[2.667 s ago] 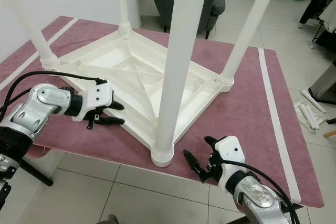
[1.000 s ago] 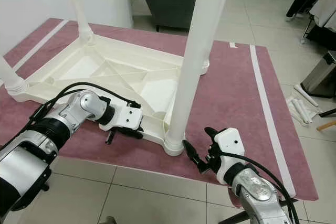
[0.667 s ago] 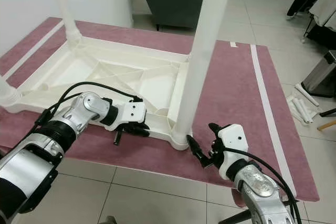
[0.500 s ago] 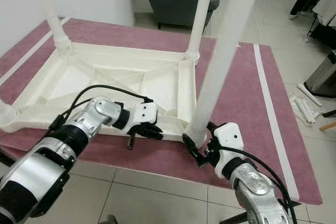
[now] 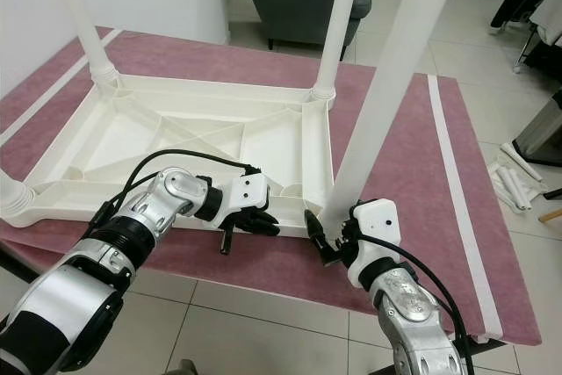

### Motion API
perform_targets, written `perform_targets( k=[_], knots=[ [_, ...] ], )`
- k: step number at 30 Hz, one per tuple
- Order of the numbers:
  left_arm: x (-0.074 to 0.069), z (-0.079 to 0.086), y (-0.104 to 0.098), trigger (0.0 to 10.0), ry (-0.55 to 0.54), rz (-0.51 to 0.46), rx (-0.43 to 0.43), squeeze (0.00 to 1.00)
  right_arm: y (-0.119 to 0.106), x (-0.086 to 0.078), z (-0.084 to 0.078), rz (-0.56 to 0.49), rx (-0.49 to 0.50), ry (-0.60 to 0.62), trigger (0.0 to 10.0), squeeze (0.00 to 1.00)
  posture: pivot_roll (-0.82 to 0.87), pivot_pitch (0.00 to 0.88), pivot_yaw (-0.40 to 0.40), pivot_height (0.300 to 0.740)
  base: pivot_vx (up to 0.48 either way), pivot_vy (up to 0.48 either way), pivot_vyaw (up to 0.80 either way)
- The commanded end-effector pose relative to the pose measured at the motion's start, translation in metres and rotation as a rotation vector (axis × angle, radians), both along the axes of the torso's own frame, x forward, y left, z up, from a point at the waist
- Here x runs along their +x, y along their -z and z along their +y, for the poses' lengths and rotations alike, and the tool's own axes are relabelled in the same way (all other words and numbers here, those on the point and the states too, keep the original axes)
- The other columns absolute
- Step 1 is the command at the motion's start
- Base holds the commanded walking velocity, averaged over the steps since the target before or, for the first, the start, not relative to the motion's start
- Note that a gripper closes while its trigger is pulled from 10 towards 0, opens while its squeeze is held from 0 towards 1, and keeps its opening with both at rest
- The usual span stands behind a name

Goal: Building children table

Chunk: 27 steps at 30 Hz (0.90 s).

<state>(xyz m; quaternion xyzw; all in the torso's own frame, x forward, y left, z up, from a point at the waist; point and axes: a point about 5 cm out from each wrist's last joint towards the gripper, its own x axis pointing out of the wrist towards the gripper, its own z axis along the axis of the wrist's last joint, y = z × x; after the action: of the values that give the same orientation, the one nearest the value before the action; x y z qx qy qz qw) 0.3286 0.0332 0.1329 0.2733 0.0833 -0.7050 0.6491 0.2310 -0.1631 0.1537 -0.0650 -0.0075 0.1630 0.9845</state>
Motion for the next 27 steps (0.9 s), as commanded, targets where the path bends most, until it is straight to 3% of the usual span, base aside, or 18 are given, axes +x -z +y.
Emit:
perform_targets(
  k=[1, 3, 8, 12, 19, 22, 27],
  knots=[
    [0.022, -0.003, -0.007, 10.0, -0.549, -0.253, -0.267, 0.0, -0.008, 0.003, 0.001, -0.043, 0.031, 0.0, 10.0, 0.0, 0.07, 0.006, -0.002, 0.74, 0.0, 0.0, 0.0],
    [0.019, 0.003, -0.006, 10.0, -0.558, -0.263, -0.307, 0.0, -0.016, 0.008, -0.006, -0.074, 0.074, 0.033, 10.0, 0.0, 0.07, 0.006, -0.003, 0.74, 0.0, 0.0, 0.0],
    [0.021, 0.011, -0.006, 10.0, -0.644, -0.252, -0.359, 0.0, -0.023, 0.017, -0.014, -0.104, 0.069, 0.06, 10.0, 0.0, 0.06, 0.0, -0.001, 0.74, 0.0, 0.0, 0.0],
    [0.021, 0.017, -0.003, 10.0, -0.742, -0.257, -0.374, 0.0, -0.025, 0.023, -0.008, -0.112, 0.075, 0.059, 10.0, 0.0, 0.07, 0.0, -0.002, 0.74, 0.0, 0.0, 0.0],
    [0.021, 0.02, -0.001, 10.0, -0.796, -0.298, -0.366, 0.0, -0.021, 0.027, -0.004, -0.103, 0.075, 0.056, 10.0, 0.0, 0.08, 0.0, -0.008, 0.74, 0.0, 0.0, 0.0],
    [0.028, 0.024, -0.007, 10.0, -0.845, -0.336, -0.364, 0.0, -0.019, 0.035, 0.001, -0.087, 0.075, 0.017, 10.0, 0.0, 0.08, 0.0, -0.002, 0.74, 0.0, 0.0, 0.0],
    [0.03, 0.025, -0.011, 10.0, -0.838, -0.345, -0.364, 0.0, -0.022, 0.044, 0.007, -0.075, 0.084, -0.06, 10.0, 0.0, 0.07, 0.0, 0.003, 0.74, 0.0, 0.0, 0.0]
  ],
)
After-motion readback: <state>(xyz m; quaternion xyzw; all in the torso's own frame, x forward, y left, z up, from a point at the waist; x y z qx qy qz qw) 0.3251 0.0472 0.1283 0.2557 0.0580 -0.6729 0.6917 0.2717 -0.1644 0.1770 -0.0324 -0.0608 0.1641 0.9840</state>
